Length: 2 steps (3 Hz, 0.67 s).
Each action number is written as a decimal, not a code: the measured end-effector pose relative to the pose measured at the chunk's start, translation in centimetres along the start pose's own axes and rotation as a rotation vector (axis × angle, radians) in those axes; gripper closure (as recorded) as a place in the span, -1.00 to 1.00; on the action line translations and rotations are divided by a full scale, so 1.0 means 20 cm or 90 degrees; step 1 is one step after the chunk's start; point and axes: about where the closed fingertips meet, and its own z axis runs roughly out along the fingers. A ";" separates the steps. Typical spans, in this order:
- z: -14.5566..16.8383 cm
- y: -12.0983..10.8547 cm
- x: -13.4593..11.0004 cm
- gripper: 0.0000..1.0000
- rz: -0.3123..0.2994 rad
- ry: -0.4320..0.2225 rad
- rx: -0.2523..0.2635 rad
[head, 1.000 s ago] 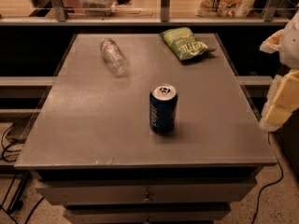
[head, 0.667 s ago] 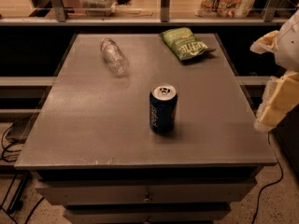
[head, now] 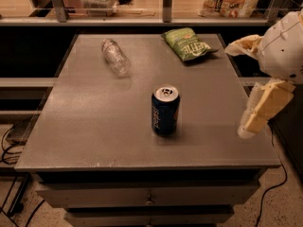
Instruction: Knock pepsi can over
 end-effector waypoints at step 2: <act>0.12 -0.01 -0.06 -1.00 -0.006 -0.048 -0.019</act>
Offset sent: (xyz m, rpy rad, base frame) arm 0.0196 0.0559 -0.0394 0.1880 0.0556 0.1124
